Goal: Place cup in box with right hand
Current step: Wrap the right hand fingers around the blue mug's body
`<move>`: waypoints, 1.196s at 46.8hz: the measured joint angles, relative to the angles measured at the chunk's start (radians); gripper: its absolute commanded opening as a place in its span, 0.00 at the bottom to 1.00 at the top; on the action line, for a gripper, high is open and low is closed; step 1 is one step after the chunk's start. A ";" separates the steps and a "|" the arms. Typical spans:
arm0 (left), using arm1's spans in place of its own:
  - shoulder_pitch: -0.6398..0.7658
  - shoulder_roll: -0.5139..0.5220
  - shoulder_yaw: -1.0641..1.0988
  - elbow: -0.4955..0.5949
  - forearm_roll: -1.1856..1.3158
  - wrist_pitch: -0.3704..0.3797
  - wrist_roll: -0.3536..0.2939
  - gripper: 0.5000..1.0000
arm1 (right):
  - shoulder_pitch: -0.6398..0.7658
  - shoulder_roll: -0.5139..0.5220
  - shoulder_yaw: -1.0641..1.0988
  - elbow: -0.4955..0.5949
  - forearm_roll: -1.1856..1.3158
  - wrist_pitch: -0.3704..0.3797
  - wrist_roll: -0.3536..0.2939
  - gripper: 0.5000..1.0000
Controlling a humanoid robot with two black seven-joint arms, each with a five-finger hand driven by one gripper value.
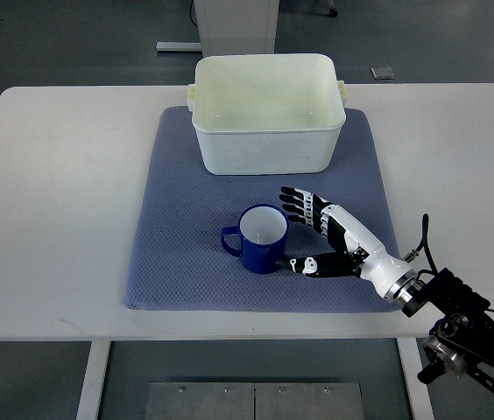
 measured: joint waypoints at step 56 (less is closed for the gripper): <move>0.000 0.000 0.000 0.000 0.000 0.000 0.000 1.00 | 0.103 0.157 -0.114 -0.154 -0.017 -0.088 -0.082 0.28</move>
